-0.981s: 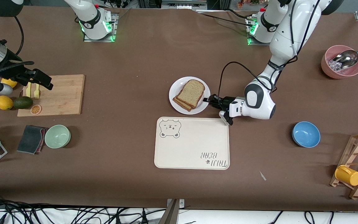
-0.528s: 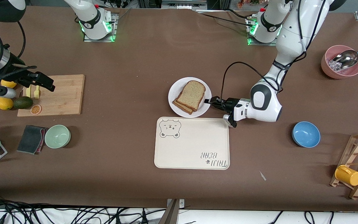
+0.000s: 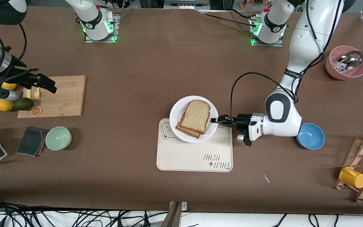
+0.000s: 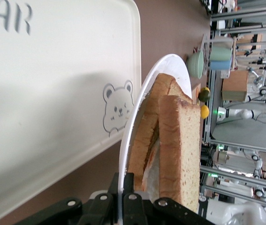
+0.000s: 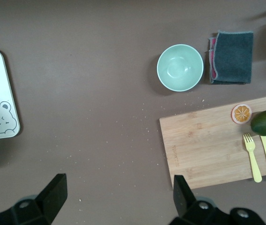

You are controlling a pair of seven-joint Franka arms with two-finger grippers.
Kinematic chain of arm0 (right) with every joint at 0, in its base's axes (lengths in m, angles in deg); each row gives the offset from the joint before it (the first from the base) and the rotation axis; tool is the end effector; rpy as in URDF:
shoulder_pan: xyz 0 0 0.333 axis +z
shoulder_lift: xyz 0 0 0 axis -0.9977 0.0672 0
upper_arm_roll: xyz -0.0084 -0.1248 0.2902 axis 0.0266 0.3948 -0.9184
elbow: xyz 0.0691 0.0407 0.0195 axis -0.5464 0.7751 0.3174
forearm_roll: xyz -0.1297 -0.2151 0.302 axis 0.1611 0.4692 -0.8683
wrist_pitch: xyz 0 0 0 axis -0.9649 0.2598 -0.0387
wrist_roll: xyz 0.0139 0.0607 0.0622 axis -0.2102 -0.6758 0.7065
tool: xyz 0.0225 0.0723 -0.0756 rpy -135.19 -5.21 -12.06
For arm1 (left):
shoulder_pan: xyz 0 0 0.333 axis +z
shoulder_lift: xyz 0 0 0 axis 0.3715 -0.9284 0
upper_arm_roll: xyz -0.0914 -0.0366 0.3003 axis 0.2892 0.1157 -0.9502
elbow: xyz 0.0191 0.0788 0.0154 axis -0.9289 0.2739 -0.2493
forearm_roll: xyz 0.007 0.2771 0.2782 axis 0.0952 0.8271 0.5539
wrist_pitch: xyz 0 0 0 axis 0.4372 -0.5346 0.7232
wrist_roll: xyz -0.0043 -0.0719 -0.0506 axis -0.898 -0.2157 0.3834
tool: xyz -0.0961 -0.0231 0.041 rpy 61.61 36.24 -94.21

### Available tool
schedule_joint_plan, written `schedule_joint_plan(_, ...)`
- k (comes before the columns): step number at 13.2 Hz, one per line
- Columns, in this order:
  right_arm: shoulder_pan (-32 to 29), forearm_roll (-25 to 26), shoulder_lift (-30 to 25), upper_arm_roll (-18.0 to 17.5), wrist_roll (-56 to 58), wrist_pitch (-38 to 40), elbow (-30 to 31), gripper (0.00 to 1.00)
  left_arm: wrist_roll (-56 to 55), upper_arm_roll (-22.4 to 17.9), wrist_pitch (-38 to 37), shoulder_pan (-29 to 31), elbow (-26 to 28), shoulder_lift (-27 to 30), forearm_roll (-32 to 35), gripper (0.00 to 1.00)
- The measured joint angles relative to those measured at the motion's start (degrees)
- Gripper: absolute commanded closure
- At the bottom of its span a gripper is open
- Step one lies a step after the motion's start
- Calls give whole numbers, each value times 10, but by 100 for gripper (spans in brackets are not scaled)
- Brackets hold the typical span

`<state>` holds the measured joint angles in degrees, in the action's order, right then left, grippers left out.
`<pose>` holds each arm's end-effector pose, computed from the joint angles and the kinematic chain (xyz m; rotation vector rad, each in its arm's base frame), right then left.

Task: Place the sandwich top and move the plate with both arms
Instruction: 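Slide the plate with the left gripper onto the cream tray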

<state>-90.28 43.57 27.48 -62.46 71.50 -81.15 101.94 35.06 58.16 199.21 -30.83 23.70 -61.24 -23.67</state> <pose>0.5815 0.0489 0.5714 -3.1089 0.2546 0.0139 0.6531 -0.2164 0.2085 2.0666 -0.1237 -0.1631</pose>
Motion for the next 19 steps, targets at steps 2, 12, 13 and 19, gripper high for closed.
schedule_joint_plan(2,0,0,0,0,0,3,0,0,-26,-10,1,0,-52,-42,0,100)
schedule_joint_plan(12,0,0,2,2,24,5,0,0,-87,-18,69,-4,-179,-158,-1,100)
schedule_joint_plan(13,-1,0,2,3,33,5,0,0,-87,-18,69,-5,-179,-159,-1,100)
schedule_joint_plan(19,-1,0,6,4,41,5,0,0,-87,-18,69,-5,-179,-166,-1,0)
